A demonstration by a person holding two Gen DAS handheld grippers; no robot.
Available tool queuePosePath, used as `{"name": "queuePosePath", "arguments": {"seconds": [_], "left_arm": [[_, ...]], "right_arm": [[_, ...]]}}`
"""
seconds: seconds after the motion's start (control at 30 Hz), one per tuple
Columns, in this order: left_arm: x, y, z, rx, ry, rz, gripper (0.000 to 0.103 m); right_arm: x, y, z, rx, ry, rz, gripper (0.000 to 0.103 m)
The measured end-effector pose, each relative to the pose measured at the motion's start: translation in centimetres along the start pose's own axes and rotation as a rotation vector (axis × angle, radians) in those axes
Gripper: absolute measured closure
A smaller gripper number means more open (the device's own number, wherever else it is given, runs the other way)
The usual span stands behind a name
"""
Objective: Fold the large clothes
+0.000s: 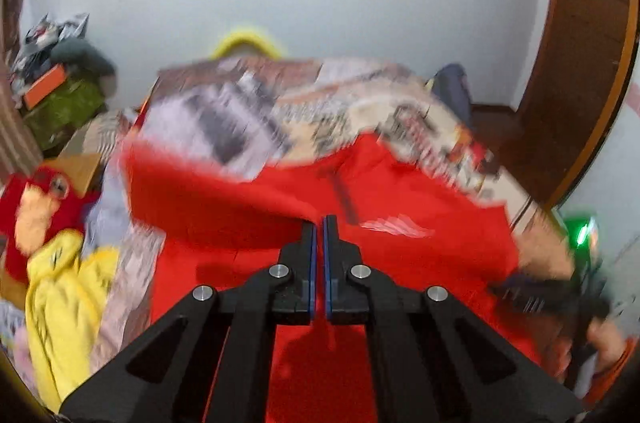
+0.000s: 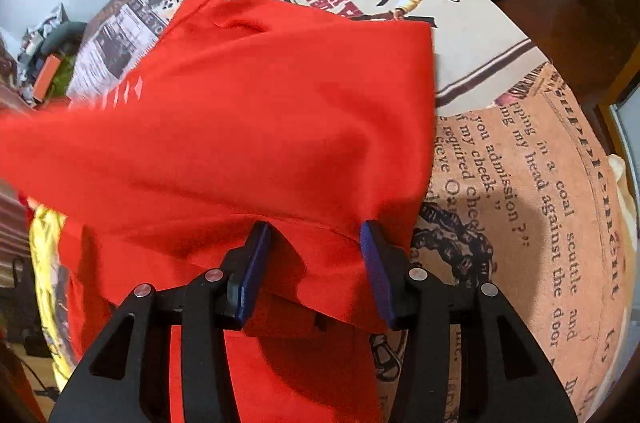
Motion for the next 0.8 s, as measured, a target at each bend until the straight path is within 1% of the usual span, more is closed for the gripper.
{"name": "queuePosePath", "arguments": {"seconds": [0.07,0.13,0.2,0.27,0.3,0.33,0.37,0.4,0.43,0.53,0.63,0.67,0.7,0.73,0.8], "left_arm": [[-3.5,-1.2,-1.1,-0.013,0.010,-0.077,0.101],[-7.1,-2.8,-2.2,-0.048,0.010,-0.176,0.100],[-9.4,-3.3,-2.7,-0.081,0.017,-0.227,0.099],[-11.3,-3.3,-3.8,-0.093,0.019,-0.262,0.096],[-12.0,-3.1,-4.6,-0.104,0.032,-0.269,0.090],[-12.4,-2.7,-4.9,-0.115,0.045,-0.274,0.075],[-12.8,-2.5,-5.9,-0.138,0.081,-0.282,0.066],[-13.1,-2.4,-6.8,-0.160,0.122,-0.286,0.055],[-13.3,-2.1,-7.9,-0.186,0.174,-0.286,0.052],[-13.7,-1.6,-9.5,-0.276,0.297,-0.323,0.052],[-14.4,-1.4,-10.0,-0.434,0.449,-0.379,0.052],[-14.4,-1.5,-9.9,-0.469,0.482,-0.395,0.052],[-14.5,-1.3,-9.6,-0.483,0.500,-0.403,0.052],[-14.9,-1.7,-9.5,-0.494,0.531,-0.419,0.050],[-15.3,-2.5,-9.6,-0.474,0.563,-0.440,0.047]], "right_arm": [[-0.2,0.0,0.0,-0.023,-0.001,-0.008,0.060],[-0.2,0.1,-0.1,-0.042,-0.012,-0.019,0.060],[-0.4,0.3,-0.1,-0.058,-0.023,-0.028,0.060],[-0.6,0.8,-0.3,-0.064,-0.031,-0.032,0.059],[-0.8,1.1,-0.4,-0.066,-0.032,-0.033,0.059],[-0.9,1.5,-0.7,-0.067,-0.034,-0.030,0.059],[-1.1,1.9,-0.8,-0.065,-0.037,-0.025,0.059],[-1.3,2.4,-1.0,-0.057,-0.039,-0.018,0.059],[-1.4,2.7,-1.3,-0.051,-0.039,-0.010,0.059],[-1.7,4.0,-2.0,-0.048,-0.036,0.017,0.059],[-1.9,4.9,-3.0,-0.044,-0.021,0.043,0.059],[-2.0,5.0,-3.4,-0.038,-0.018,0.051,0.059],[-2.1,5.3,-3.9,-0.024,-0.014,0.059,0.059],[-2.1,5.2,-4.4,-0.014,-0.013,0.062,0.059],[-2.3,5.4,-5.3,0.008,-0.007,0.069,0.059]]}}
Point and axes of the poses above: each gripper's, at about its wrist camera, not at the fingertips, and y roughly against the way its jaws point, z to its right, x to its top, the point moved 9 cm from there along -y, roughly the way its jaws point, and after that the axes turned 12 degrees about x, right-handed, at the moved point
